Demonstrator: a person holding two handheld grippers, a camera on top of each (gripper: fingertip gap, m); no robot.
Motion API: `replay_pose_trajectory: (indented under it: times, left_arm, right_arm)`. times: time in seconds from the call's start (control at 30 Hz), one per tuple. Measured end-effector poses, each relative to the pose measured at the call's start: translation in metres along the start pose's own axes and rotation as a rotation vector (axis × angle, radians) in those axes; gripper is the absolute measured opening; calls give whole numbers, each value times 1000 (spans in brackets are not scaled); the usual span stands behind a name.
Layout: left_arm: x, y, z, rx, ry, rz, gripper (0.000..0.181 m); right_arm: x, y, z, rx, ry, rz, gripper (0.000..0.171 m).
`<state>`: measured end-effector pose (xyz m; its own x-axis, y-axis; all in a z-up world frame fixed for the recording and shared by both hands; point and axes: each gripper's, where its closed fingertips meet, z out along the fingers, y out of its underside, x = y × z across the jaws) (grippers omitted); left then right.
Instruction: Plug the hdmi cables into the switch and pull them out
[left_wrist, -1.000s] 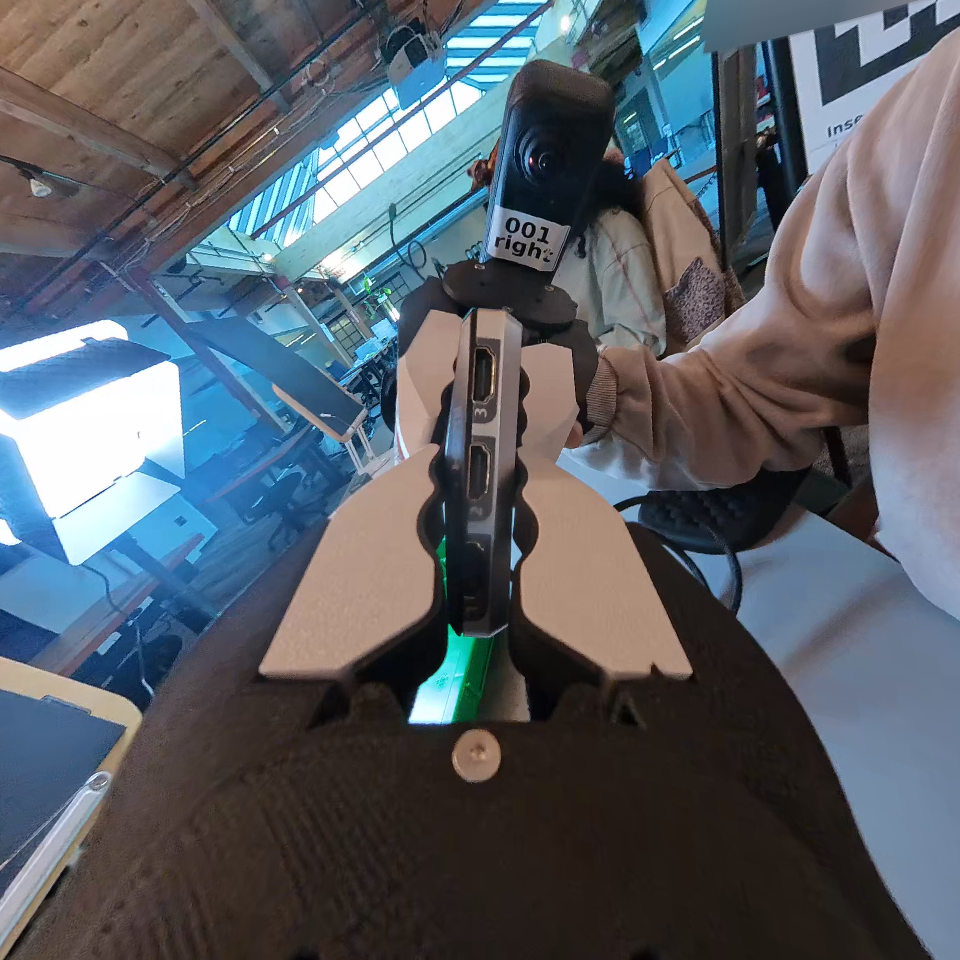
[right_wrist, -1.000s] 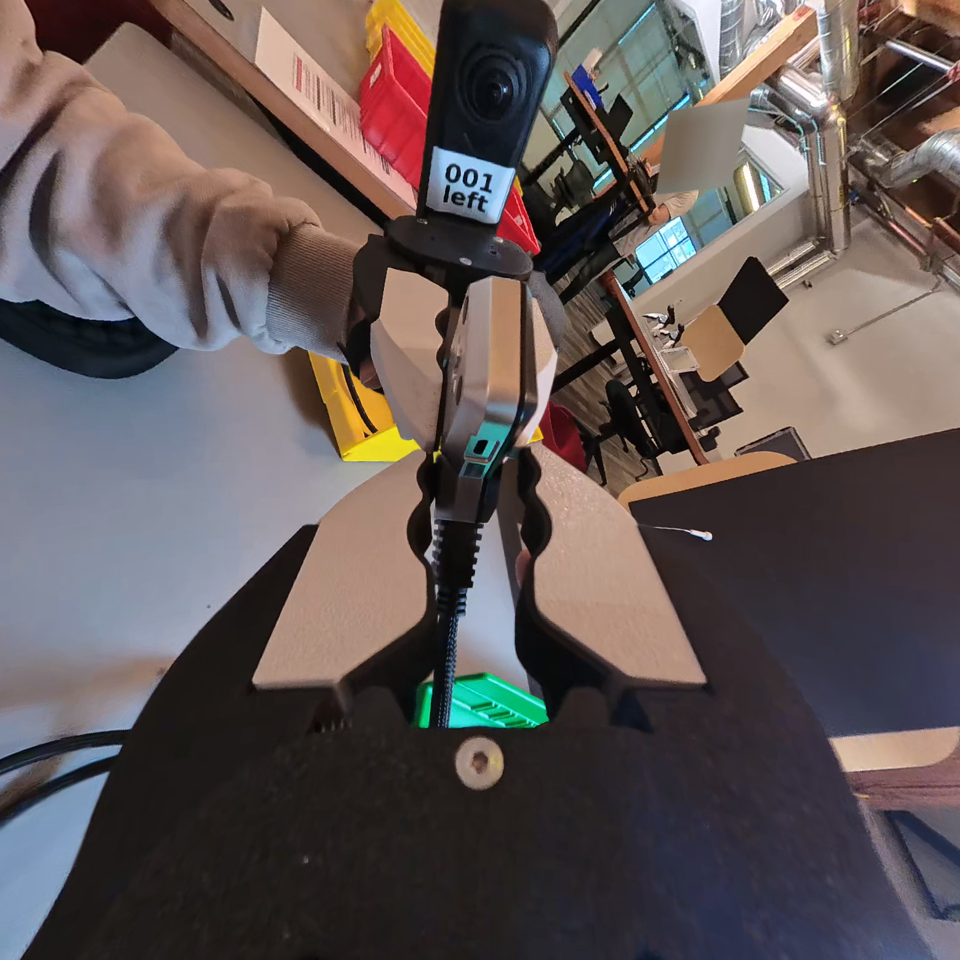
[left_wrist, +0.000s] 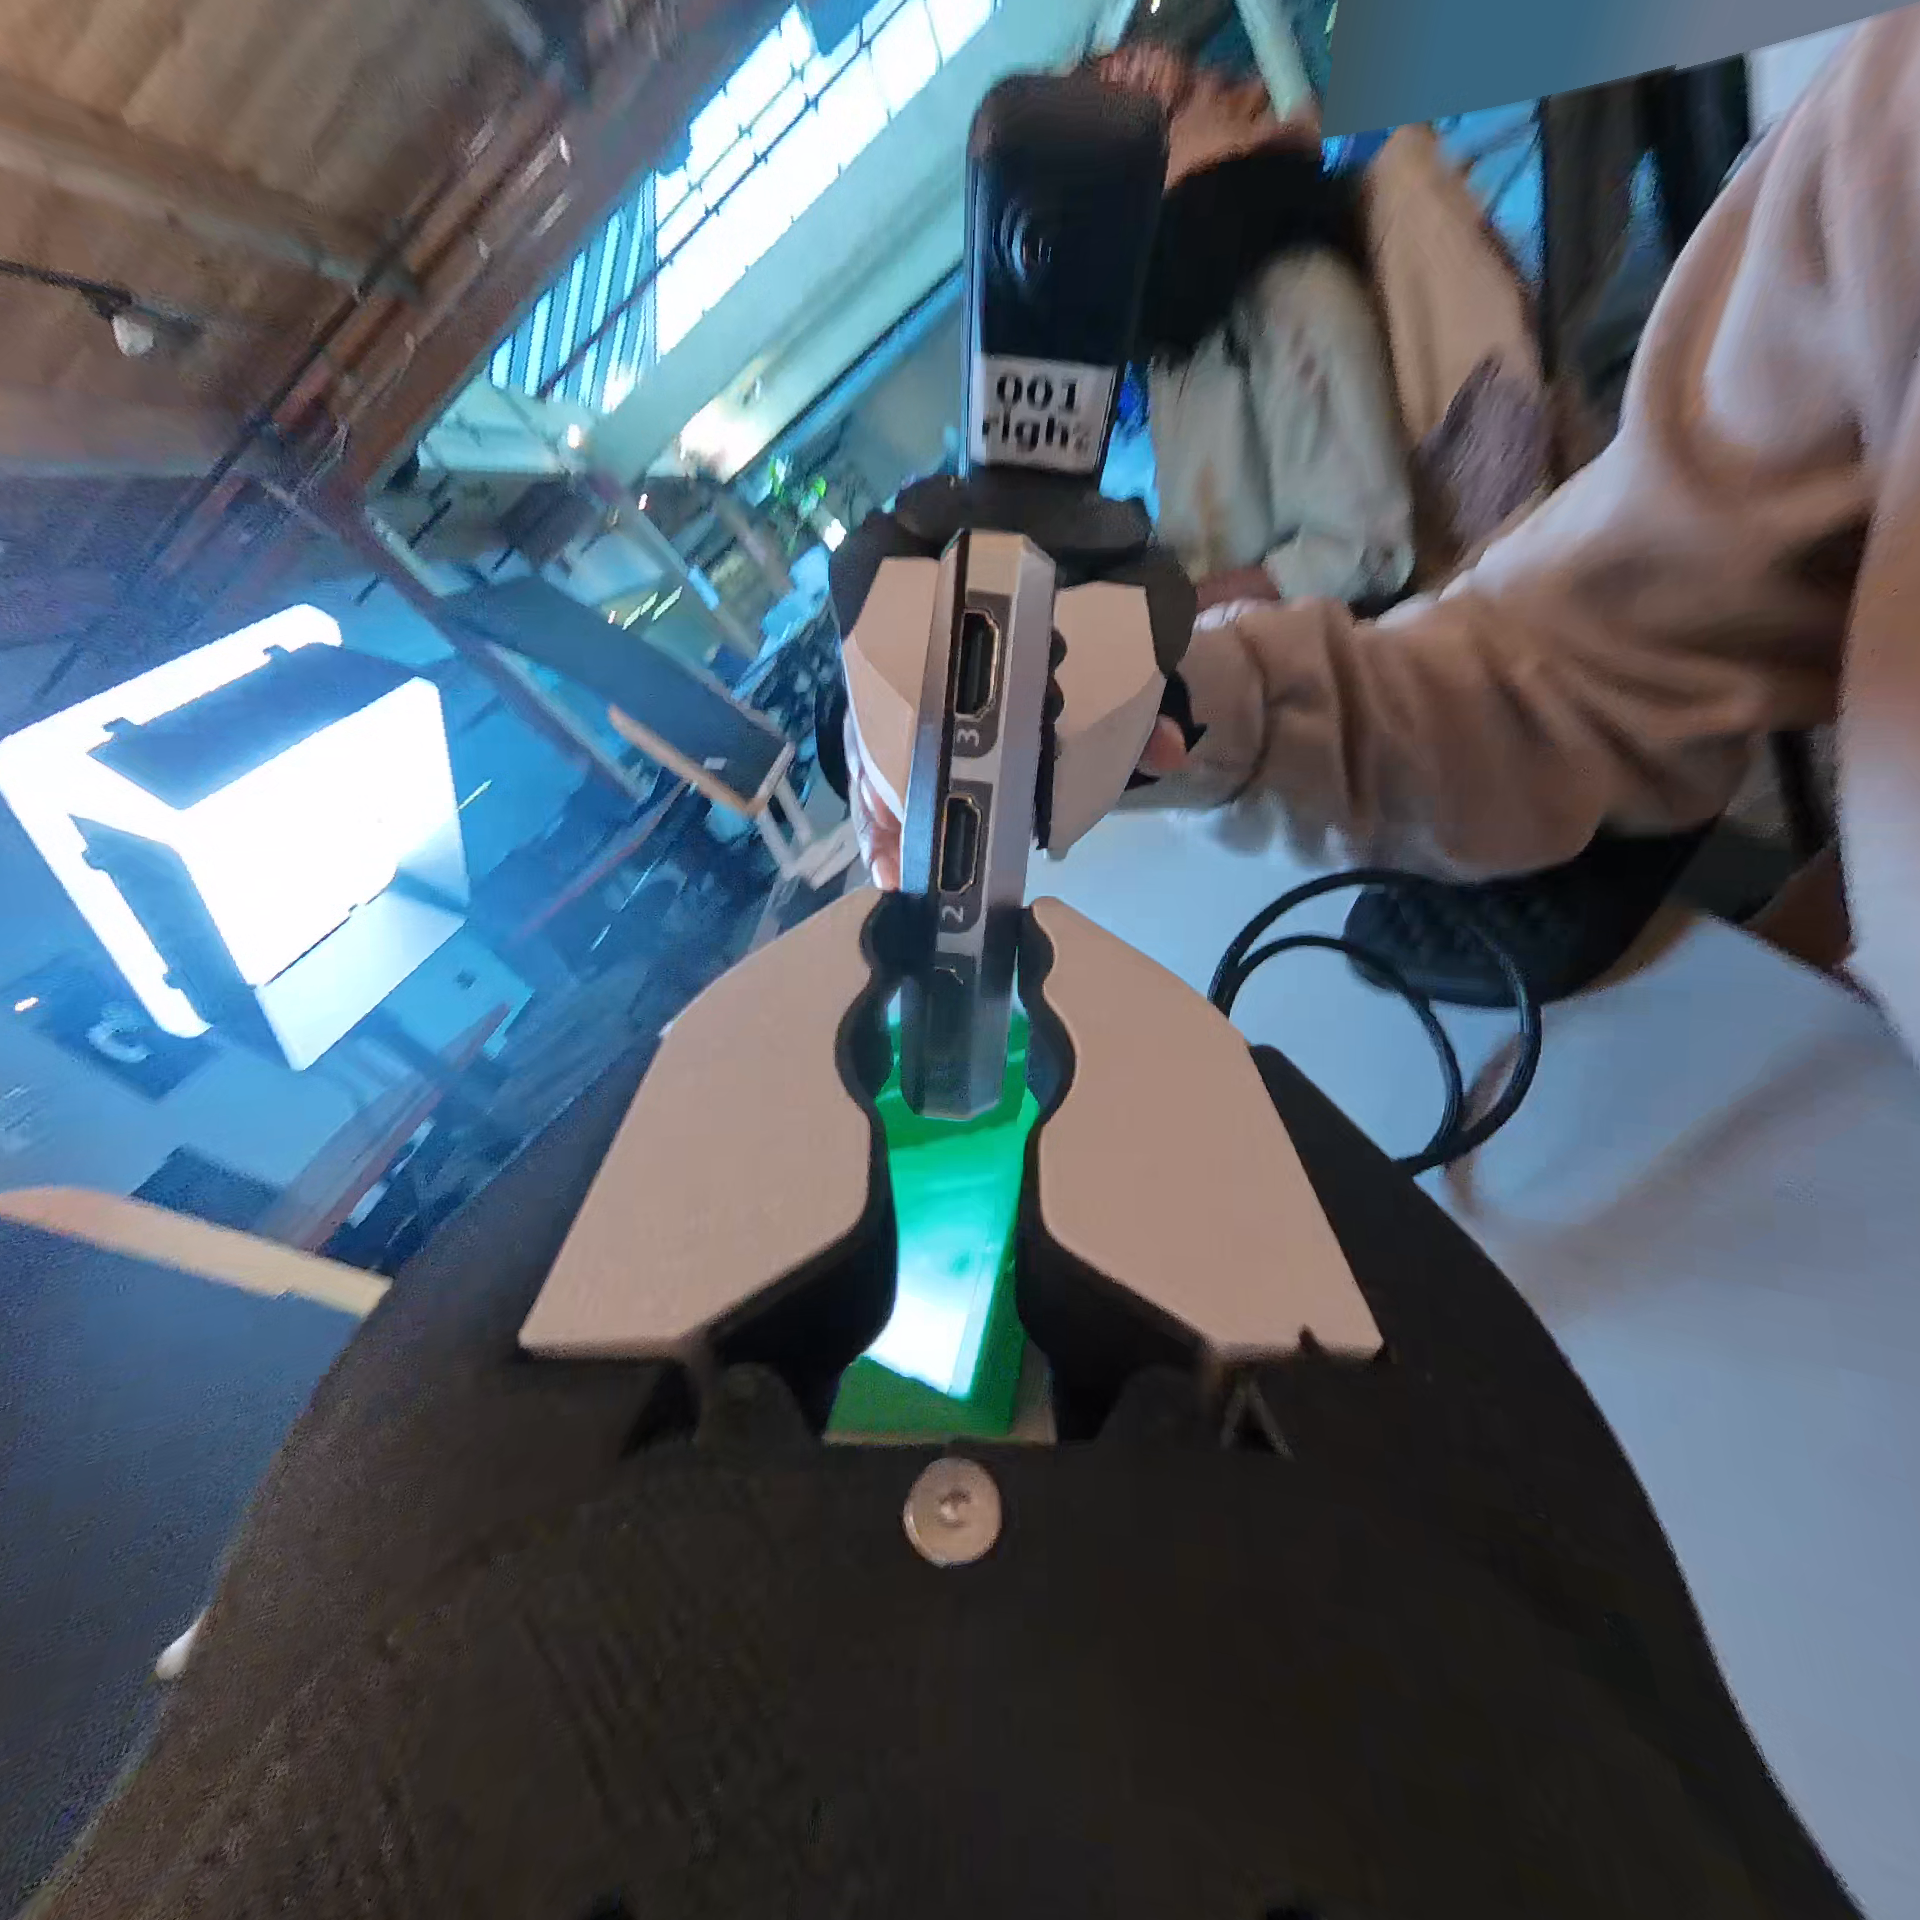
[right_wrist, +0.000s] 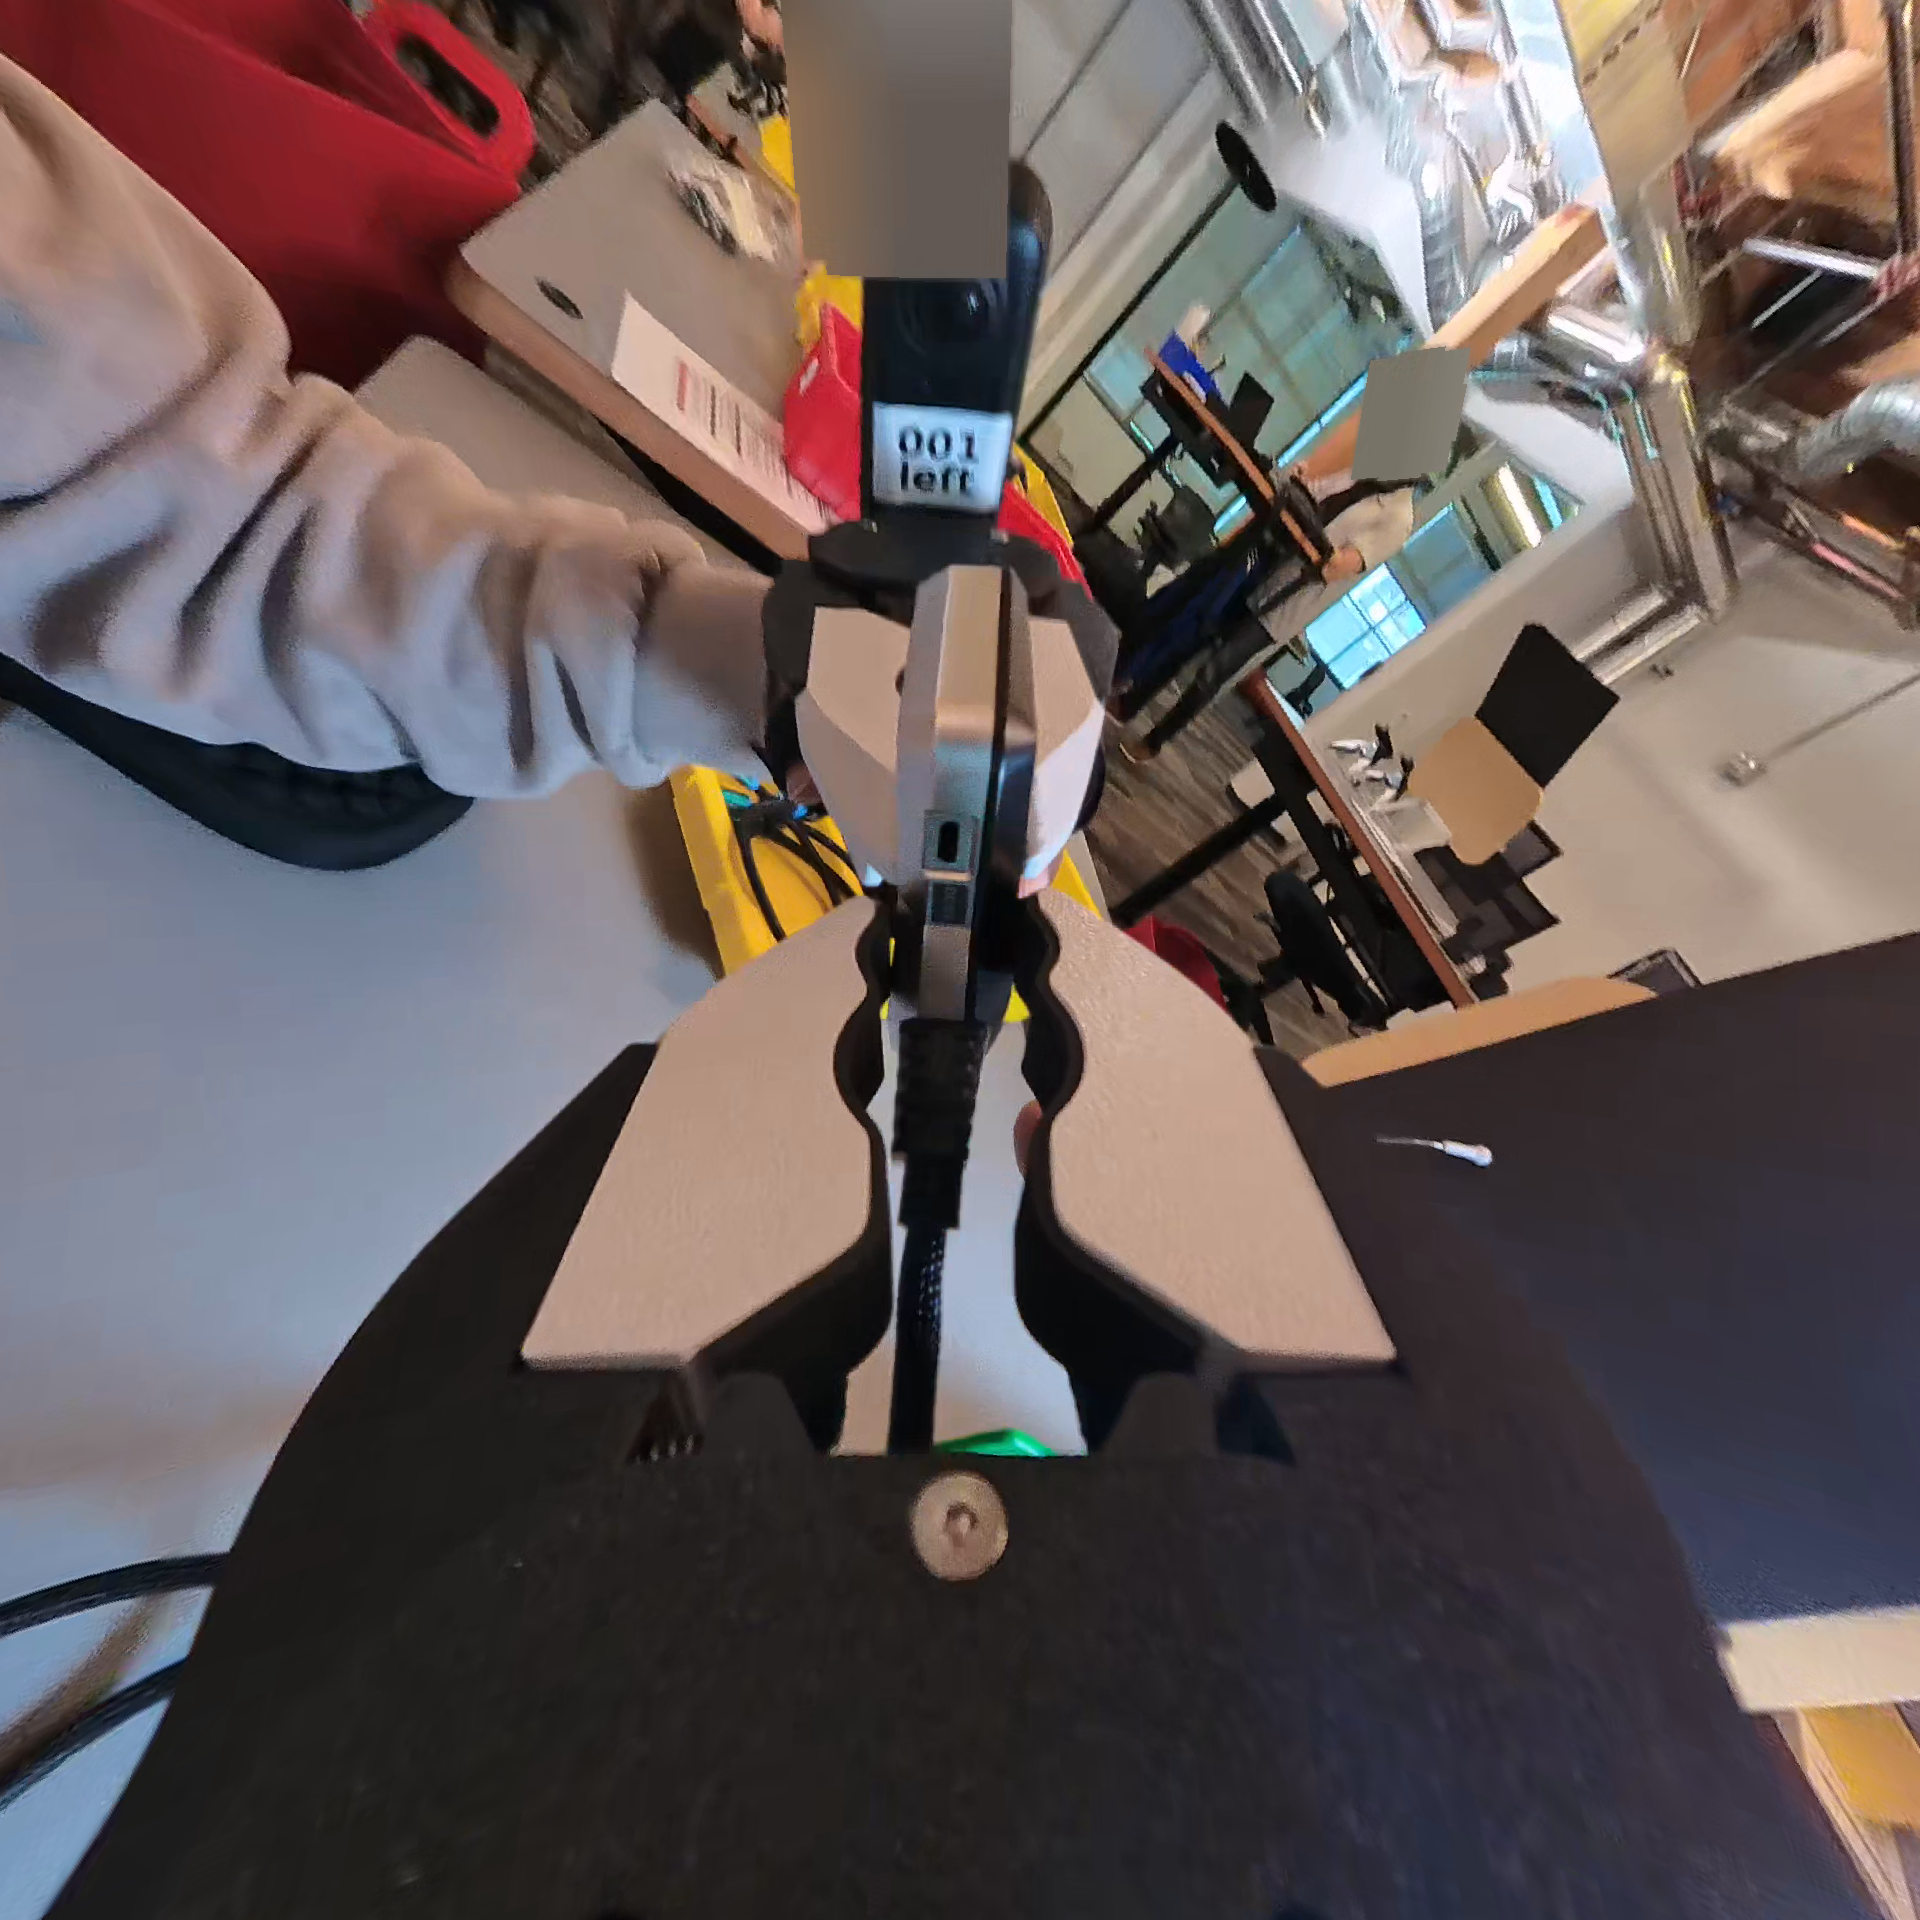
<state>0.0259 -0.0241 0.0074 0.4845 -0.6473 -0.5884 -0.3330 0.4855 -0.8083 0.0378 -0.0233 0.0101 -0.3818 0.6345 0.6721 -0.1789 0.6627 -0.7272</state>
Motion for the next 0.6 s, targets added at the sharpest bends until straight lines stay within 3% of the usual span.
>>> replay_pose_trajectory:
  times: [0.17,0.37,0.6]
  left_arm:
    - [7,-15,6,150,44,-75,22]
    - [9,-12,10,154,43,-77,22]
    - [-2,5,11,-5,-34,-23,25]
  right_arm:
    - [-5,-16,-8,59,-23,0,24]
    - [-7,-17,-5,34,-9,-28,25]
    - [2,-3,1,-113,84,-134,24]
